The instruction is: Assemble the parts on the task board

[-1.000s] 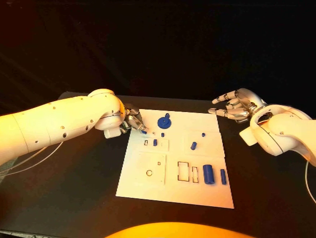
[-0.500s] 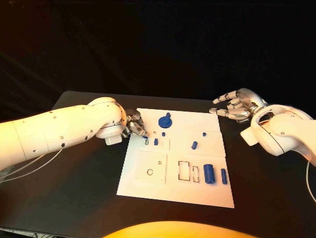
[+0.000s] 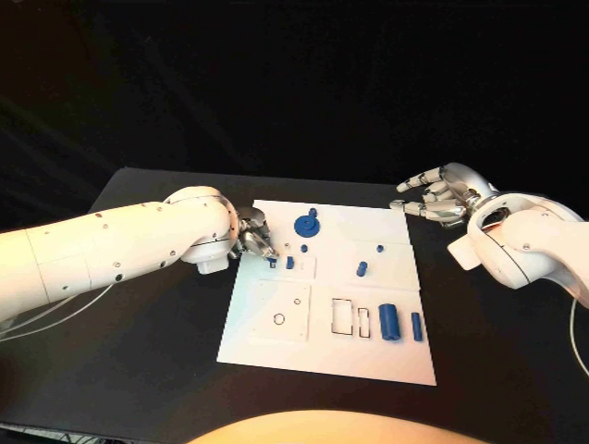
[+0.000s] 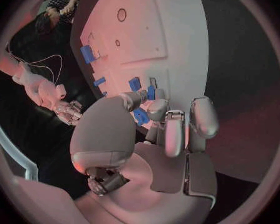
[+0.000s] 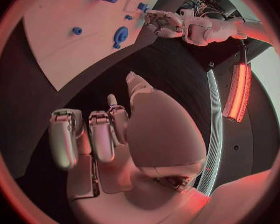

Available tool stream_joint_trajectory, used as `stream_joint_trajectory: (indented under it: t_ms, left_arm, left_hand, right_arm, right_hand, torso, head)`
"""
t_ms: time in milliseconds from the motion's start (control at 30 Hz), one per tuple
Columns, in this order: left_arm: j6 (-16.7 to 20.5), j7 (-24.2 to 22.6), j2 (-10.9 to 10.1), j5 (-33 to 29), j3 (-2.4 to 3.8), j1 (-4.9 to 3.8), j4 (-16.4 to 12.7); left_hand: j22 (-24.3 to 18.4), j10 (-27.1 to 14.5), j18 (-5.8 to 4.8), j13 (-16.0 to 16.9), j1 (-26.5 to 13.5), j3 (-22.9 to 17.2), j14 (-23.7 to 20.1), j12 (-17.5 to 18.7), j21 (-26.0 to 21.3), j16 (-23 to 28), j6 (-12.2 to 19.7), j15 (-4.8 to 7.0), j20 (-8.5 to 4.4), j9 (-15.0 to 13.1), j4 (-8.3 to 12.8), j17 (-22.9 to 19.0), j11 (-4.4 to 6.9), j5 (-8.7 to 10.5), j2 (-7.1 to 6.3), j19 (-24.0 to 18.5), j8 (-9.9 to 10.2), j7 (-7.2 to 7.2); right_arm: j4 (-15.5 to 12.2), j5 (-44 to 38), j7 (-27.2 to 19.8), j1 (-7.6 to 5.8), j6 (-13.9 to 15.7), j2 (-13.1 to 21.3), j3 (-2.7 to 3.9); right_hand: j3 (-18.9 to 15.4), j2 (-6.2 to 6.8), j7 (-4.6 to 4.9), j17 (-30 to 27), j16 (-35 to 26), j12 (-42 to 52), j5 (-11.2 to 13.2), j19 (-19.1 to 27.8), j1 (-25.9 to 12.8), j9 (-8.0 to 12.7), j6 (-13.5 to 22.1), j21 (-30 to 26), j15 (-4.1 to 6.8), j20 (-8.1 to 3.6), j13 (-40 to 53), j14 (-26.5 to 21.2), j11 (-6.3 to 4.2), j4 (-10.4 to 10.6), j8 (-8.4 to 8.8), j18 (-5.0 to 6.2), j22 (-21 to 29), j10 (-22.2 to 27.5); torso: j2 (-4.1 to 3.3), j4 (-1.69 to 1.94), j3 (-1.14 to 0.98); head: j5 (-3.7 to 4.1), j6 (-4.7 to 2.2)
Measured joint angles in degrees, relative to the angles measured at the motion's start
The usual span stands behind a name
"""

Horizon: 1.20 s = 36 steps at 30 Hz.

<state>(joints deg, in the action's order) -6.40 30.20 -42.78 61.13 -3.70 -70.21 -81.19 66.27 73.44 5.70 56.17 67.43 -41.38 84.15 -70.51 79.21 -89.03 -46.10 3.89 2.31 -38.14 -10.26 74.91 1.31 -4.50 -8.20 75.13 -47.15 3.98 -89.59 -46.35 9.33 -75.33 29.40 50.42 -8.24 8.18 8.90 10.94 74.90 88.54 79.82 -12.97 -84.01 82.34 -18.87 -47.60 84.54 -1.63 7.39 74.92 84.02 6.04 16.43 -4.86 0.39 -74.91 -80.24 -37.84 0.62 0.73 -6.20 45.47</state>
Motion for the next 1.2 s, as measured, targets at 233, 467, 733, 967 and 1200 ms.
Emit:
stream_joint_trajectory:
  t_ms: [233,467,733,967,1200]
  left_arm:
    - [-1.1,0.1,0.0,1.3,-0.14,0.03,-0.5]
    - [-2.2,0.1,0.0,2.4,-0.17,0.03,-0.7]
    - [-2.8,0.1,0.1,3.2,-0.21,0.02,-0.8]
    - [-3.1,0.1,0.2,3.7,-0.23,-0.01,-0.8]
    - [-3.2,0.1,0.2,3.9,-0.24,-0.02,-0.8]
  left_hand:
    - [0.2,0.5,0.00,0.2,0.0,0.0,0.0,0.0,0.2,-0.2,0.0,0.00,0.05,0.0,0.0,0.0,0.11,0.01,0.00,0.1,0.0,0.00]
    - [0.3,0.5,0.00,0.3,0.0,0.0,-0.1,0.0,0.2,-0.2,0.0,0.11,0.05,0.0,0.0,0.0,0.12,0.09,0.00,0.1,0.0,0.00]
    - [0.4,0.5,0.00,0.3,0.0,0.0,-0.2,0.0,0.2,-0.2,0.0,0.20,0.05,0.0,0.0,0.0,0.11,0.18,0.00,0.1,0.0,0.00]
    - [0.6,0.5,0.00,0.4,0.0,0.0,-0.2,-0.2,0.2,-0.2,-0.2,0.20,-0.16,0.0,0.0,0.0,0.11,0.21,0.00,0.3,-0.1,0.20]
    - [0.6,0.5,0.00,0.4,0.0,0.0,-0.2,-0.2,0.2,-0.2,-0.2,0.20,-0.16,0.0,0.0,0.0,0.11,0.22,0.00,0.3,-0.1,0.20]
  right_arm:
    - [0.0,-0.1,0.0,0.00,0.0,0.0,0.00]
    - [-0.1,-0.1,0.0,0.00,0.0,0.1,0.00]
    - [-0.1,-0.1,0.0,0.00,0.0,0.1,0.00]
    - [-0.1,-0.2,0.0,0.00,-0.1,0.1,0.00]
    - [-0.1,-0.2,0.0,0.00,-0.1,0.1,0.00]
  right_hand:
    - [0.0,0.00,0.00,0.0,0.0,0.0,0.0,0.0,0.0,0.0,0.0,0.0,0.00,0.00,0.0,0.0,0.00,0.0,0.00,0.00,0.0,0.0]
    - [0.0,0.00,0.00,0.0,0.0,0.0,0.0,0.0,0.0,0.0,0.0,0.0,0.00,0.00,0.0,0.0,0.00,0.0,0.00,0.00,0.0,0.0]
    - [0.0,0.00,0.00,0.0,0.0,0.0,0.0,0.0,0.0,0.0,0.0,0.0,0.00,0.00,0.0,0.0,0.00,0.0,0.00,0.00,0.0,0.0]
    - [0.0,0.00,0.00,0.0,0.0,0.0,0.0,0.0,0.0,0.0,0.0,0.0,0.00,0.00,0.0,0.0,0.00,0.0,0.00,0.00,0.0,0.0]
    - [0.0,0.00,0.00,0.0,0.0,0.0,0.0,0.0,0.0,0.0,0.0,0.0,0.00,0.00,0.0,0.0,0.00,0.0,0.00,0.00,0.0,0.0]
  torso:
    - [-0.01,0.03,0.00]
    - [0.01,0.03,0.01]
    - [0.00,0.04,0.03]
    - [0.01,0.05,0.04]
    - [0.02,0.04,0.05]
  head:
    - [0.01,0.22]
    - [-0.06,0.35]
    - [-0.08,0.46]
    - [-0.04,0.54]
    - [-0.04,0.52]
